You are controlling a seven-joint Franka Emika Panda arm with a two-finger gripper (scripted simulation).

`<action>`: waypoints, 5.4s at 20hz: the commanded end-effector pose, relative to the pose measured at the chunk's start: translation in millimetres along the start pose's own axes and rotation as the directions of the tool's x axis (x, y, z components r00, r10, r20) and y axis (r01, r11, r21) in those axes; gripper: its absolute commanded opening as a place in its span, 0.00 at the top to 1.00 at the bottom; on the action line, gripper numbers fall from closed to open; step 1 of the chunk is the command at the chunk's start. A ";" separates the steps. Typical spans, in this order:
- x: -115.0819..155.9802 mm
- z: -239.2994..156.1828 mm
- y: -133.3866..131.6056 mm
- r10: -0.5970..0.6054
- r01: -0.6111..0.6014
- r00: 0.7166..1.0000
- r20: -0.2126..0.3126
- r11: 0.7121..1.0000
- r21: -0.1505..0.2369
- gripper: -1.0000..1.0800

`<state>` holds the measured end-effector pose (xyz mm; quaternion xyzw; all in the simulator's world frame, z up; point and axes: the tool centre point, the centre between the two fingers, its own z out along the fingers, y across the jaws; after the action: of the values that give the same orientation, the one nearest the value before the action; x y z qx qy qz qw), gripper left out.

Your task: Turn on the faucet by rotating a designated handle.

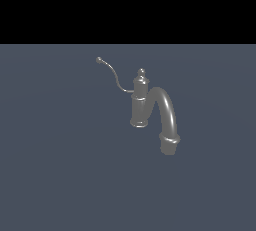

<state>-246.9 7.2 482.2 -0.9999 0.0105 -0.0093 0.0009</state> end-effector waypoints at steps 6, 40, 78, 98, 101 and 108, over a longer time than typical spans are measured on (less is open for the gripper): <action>13.0 18.4 -19.6 0.107 -0.107 0.994 0.002 0.994 -0.001 1.00; 153.1 146.0 -103.5 0.753 -0.753 0.657 0.010 0.657 -0.005 1.00; 285.4 245.6 -76.3 0.993 -0.993 0.117 0.000 0.117 -0.019 1.00; 242.2 244.8 -70.4 0.993 -0.993 0.117 0.000 0.117 -0.019 1.00; 233.2 244.6 -69.1 0.993 -0.993 0.117 0.000 0.117 -0.019 1.00; 212.1 244.2 -66.2 0.993 -0.993 0.117 0.000 0.117 -0.019 1.00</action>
<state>-20.7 67.9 243.1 -0.7392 0.6735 -0.0023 0.0030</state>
